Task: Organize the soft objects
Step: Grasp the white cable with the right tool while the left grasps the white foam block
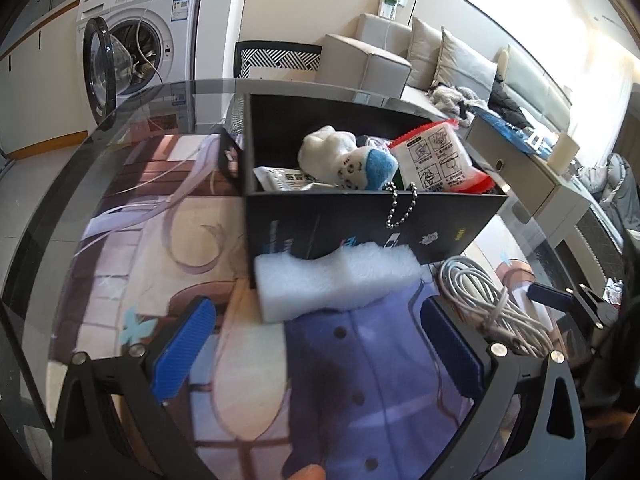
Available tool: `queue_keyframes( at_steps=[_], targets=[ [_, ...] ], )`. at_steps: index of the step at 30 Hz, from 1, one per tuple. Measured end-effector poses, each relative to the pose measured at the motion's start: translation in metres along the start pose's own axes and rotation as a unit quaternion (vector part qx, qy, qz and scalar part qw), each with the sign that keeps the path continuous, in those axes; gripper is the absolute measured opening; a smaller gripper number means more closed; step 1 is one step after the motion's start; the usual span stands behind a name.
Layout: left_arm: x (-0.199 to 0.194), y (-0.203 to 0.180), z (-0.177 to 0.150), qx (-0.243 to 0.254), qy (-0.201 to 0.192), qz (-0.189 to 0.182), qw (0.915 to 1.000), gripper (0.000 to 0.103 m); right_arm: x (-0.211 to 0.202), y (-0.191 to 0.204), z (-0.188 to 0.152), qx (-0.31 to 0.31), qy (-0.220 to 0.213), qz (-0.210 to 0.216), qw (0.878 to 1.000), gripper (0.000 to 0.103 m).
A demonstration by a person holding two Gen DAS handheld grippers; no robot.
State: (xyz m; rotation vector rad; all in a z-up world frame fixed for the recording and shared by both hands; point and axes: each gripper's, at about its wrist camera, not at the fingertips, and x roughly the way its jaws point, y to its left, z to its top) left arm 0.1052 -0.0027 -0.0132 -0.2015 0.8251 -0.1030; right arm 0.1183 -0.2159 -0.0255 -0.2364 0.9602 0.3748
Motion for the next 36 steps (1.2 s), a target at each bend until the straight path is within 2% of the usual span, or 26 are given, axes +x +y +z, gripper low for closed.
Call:
queue_keyframes(
  at_steps=[17, 25, 28, 30, 36],
  targets=[
    [0.03, -0.019, 0.011, -0.005, 0.03, 0.049, 0.9983, 0.103, -0.002, 0.002, -0.003, -0.014, -0.002, 0.006, 1.0, 0.102],
    [0.029, -0.014, 0.01, -0.009, 0.029, 0.056, 0.998, 0.1, -0.011, 0.007, -0.005, -0.03, -0.025, 0.006, 0.999, 0.102],
    [0.026, -0.014, 0.008, -0.001, 0.025, 0.057, 0.998, 0.091, -0.013, 0.011, -0.004, -0.04, -0.032, 0.011, 0.999, 0.098],
    [0.024, -0.014, 0.007, 0.002, 0.024, 0.051, 0.9984, 0.091, -0.013, 0.012, -0.004, -0.044, -0.032, 0.015, 0.998, 0.097],
    [0.014, -0.014, -0.001, 0.014, 0.022, 0.044, 0.9987, 0.09, -0.012, 0.015, -0.004, -0.053, -0.034, 0.028, 0.998, 0.079]
  ],
)
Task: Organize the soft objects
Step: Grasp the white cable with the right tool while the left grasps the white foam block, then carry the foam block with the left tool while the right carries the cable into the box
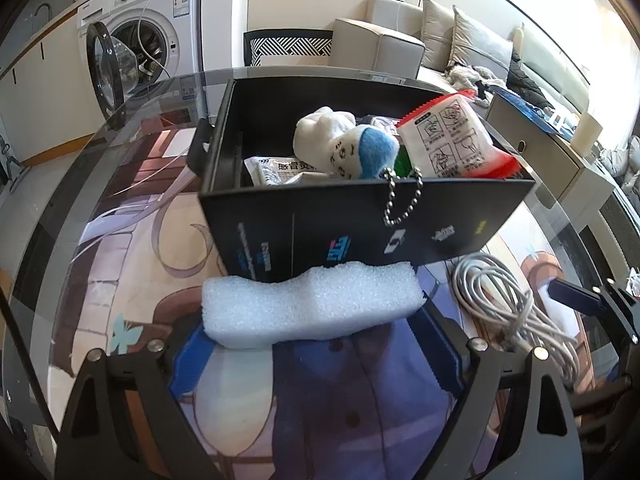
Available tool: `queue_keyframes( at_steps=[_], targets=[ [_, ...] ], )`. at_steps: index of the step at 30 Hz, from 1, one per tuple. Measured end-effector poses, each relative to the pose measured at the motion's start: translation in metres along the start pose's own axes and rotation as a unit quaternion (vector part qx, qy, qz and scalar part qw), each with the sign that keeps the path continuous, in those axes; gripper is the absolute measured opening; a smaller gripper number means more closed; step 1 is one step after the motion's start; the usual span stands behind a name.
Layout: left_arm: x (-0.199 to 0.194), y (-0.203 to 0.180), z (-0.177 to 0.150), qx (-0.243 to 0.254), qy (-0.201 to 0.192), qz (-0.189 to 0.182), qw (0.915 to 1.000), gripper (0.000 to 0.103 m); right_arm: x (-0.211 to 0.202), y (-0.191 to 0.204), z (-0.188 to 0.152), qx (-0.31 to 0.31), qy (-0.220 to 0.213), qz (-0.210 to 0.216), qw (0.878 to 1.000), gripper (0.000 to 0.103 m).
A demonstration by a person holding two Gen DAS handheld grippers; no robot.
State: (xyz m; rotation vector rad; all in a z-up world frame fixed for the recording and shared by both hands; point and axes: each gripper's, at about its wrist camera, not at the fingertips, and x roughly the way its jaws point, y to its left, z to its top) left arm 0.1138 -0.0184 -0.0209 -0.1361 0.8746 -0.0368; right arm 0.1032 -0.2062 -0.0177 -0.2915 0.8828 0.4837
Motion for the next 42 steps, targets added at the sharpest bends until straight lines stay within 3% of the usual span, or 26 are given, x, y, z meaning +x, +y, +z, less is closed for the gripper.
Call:
queue_keyframes(
  at_steps=[3, 10, 14, 23, 37, 42],
  targets=[
    [-0.008, 0.003, -0.002, -0.002, -0.007, -0.003, 1.0, 0.09, 0.001, 0.004, 0.001, -0.009, 0.002, 0.001, 1.0, 0.073],
    [-0.025, 0.01, -0.007, -0.004, -0.023, -0.002, 0.9997, 0.09, 0.0, 0.009, 0.004, -0.023, 0.002, 0.018, 1.0, 0.04],
    [-0.035, 0.012, -0.009, -0.001, -0.03, -0.001, 0.9995, 0.09, -0.005, 0.008, 0.003, -0.024, -0.007, 0.02, 0.999, 0.033],
    [-0.048, 0.012, -0.007, -0.001, -0.044, -0.007, 0.999, 0.09, -0.023, 0.006, 0.004, -0.026, -0.024, 0.018, 0.999, 0.027],
    [-0.05, 0.013, -0.011, -0.001, -0.045, -0.013, 0.9989, 0.09, -0.008, 0.003, -0.004, -0.017, 0.004, 0.019, 1.0, 0.03],
    [-0.052, 0.014, -0.011, -0.003, -0.047, -0.016, 0.9988, 0.09, -0.012, 0.004, -0.004, -0.025, -0.006, 0.02, 0.999, 0.025]
  ],
)
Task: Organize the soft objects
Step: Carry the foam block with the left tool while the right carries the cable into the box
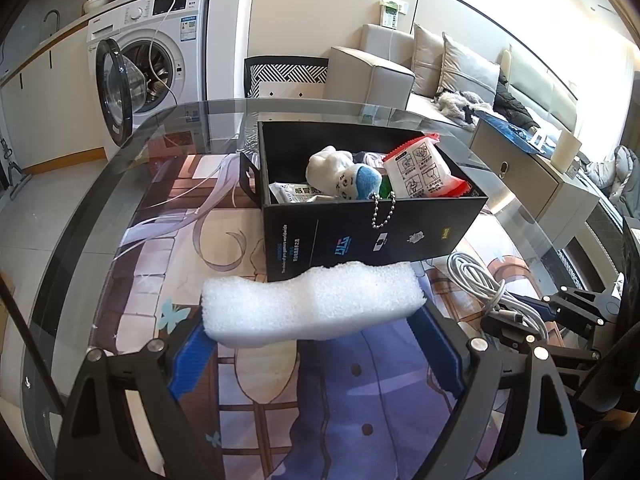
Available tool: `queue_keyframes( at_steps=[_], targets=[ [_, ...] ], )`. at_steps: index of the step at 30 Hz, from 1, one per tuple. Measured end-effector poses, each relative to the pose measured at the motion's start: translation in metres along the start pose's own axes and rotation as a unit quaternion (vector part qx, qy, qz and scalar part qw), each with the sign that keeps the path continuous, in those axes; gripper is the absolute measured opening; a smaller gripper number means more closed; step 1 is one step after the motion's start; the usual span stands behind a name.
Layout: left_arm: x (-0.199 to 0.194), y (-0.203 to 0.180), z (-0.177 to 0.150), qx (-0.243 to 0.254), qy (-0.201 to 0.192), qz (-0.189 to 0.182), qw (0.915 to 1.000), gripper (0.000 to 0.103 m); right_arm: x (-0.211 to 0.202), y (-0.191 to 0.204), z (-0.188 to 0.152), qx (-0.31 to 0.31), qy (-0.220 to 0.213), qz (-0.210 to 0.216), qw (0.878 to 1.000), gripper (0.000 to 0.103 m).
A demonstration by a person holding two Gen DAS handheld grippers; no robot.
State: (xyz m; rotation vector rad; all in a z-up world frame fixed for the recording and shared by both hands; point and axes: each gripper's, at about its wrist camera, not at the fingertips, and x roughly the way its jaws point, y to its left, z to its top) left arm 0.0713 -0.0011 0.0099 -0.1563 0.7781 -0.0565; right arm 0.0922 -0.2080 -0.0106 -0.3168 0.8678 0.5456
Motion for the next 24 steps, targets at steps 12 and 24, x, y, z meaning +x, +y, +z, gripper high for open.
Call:
queue_keyframes(
  at_steps=[12, 24],
  targets=[
    [-0.015, 0.002, 0.01, -0.005, -0.022, -0.01, 0.9997, 0.09, -0.039, 0.003, 0.02, -0.005, -0.055, -0.001, 0.998, 0.025],
    [-0.013, 0.009, 0.044, -0.007, -0.052, -0.009, 0.9986, 0.09, -0.049, -0.005, 0.063, 0.009, -0.098, -0.007, 0.995, 0.025]
  ],
)
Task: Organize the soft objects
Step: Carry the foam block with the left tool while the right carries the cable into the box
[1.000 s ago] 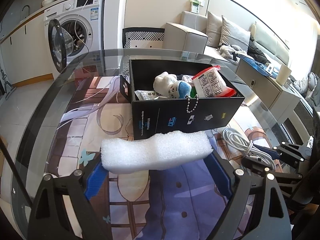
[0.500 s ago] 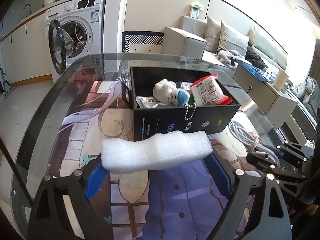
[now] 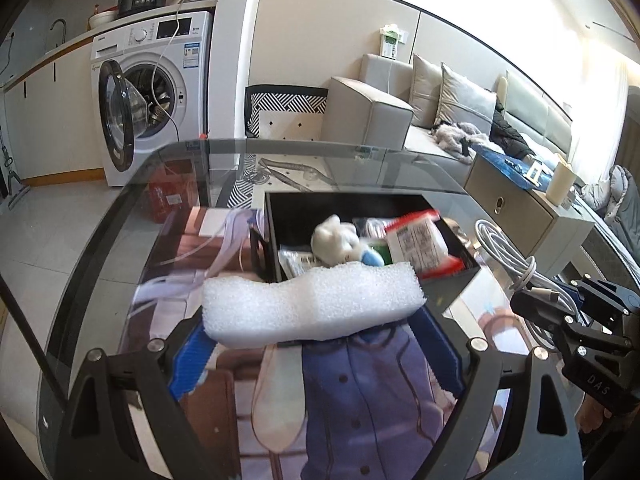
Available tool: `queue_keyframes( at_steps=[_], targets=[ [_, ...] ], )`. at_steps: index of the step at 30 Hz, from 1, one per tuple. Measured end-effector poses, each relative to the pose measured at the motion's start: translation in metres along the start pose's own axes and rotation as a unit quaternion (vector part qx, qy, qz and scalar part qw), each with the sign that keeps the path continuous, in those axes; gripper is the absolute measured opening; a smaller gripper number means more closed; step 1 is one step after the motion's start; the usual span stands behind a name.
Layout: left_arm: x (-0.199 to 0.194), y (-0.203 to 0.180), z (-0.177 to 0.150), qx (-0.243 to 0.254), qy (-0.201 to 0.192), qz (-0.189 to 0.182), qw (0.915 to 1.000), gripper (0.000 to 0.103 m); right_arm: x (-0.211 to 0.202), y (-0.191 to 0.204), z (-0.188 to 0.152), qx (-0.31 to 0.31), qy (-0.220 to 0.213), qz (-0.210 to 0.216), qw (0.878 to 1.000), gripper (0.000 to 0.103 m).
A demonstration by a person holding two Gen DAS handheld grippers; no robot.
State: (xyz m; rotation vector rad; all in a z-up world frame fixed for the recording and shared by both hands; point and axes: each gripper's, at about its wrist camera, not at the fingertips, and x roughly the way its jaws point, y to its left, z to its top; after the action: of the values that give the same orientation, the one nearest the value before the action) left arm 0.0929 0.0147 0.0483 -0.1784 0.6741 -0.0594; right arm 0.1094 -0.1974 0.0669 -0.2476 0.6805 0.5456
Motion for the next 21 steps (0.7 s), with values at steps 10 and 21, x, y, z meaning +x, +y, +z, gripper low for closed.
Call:
queue_keyframes(
  at_steps=[10, 21],
  targets=[
    [0.026, 0.0, 0.02, -0.006, -0.01, 0.001, 0.9999, 0.09, 0.034, -0.009, 0.029, 0.019, -0.015, -0.02, 1.0, 0.025],
    [0.056, -0.002, 0.026, -0.004, -0.01, 0.009, 0.9999, 0.09, 0.078, -0.007, 0.046, 0.001, -0.003, -0.031, 1.0, 0.025]
  ],
)
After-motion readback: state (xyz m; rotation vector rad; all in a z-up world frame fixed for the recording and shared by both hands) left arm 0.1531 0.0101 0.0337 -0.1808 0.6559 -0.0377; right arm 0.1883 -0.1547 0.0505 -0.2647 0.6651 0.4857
